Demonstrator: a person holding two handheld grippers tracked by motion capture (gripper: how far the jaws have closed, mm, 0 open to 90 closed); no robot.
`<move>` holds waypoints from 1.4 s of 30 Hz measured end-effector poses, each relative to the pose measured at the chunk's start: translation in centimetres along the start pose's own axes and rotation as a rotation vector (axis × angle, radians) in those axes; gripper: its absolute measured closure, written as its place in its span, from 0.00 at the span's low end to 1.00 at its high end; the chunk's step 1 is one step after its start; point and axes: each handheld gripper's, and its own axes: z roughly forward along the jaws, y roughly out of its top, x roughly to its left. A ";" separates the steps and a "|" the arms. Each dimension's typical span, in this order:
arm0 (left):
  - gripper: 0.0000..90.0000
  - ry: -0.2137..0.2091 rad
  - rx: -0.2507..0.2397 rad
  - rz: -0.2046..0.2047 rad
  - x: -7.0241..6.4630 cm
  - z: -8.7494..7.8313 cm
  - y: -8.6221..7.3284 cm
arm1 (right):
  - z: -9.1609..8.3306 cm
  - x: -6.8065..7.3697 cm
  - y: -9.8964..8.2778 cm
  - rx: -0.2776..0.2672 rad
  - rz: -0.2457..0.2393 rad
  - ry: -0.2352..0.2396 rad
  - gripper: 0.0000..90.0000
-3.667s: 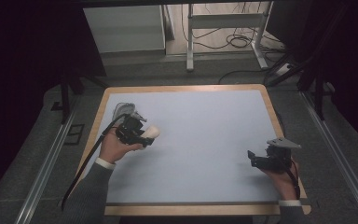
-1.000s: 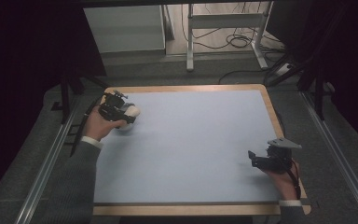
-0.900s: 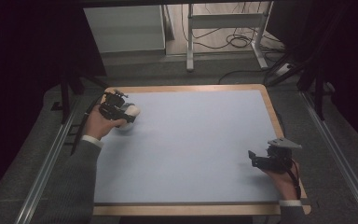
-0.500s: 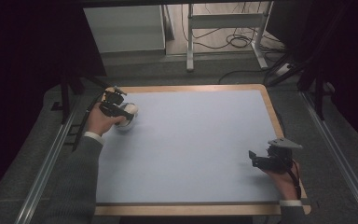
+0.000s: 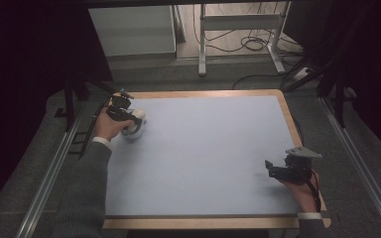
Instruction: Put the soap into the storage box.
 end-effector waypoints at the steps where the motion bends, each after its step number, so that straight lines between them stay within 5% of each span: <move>1: 0.55 0.002 0.000 -0.006 0.1 0.1 0.0 | 0.0 0.0 0.0 0.001 -0.001 -0.001 0.08; 13: 0.55 0.008 0.014 -0.068 1.4 2.0 -0.5 | 0.1 0.0 -0.1 0.004 0.000 -0.004 0.08; 21: 0.54 0.018 0.023 -0.065 1.4 2.5 -0.4 | 0.2 0.0 -0.1 0.008 -0.001 -0.005 0.08; 24: 0.49 0.005 -0.019 -0.070 1.1 1.8 -0.3 | 0.2 0.0 -0.1 0.006 0.001 -0.003 0.08; 32: 0.41 -0.002 -0.077 -0.036 0.2 -0.3 -0.7 | 0.2 0.0 -0.1 0.005 -0.001 -0.004 0.08; 42: 0.33 -0.070 -0.156 0.051 -2.5 -2.8 -2.4 | 0.1 0.1 0.0 0.003 -0.004 -0.002 0.08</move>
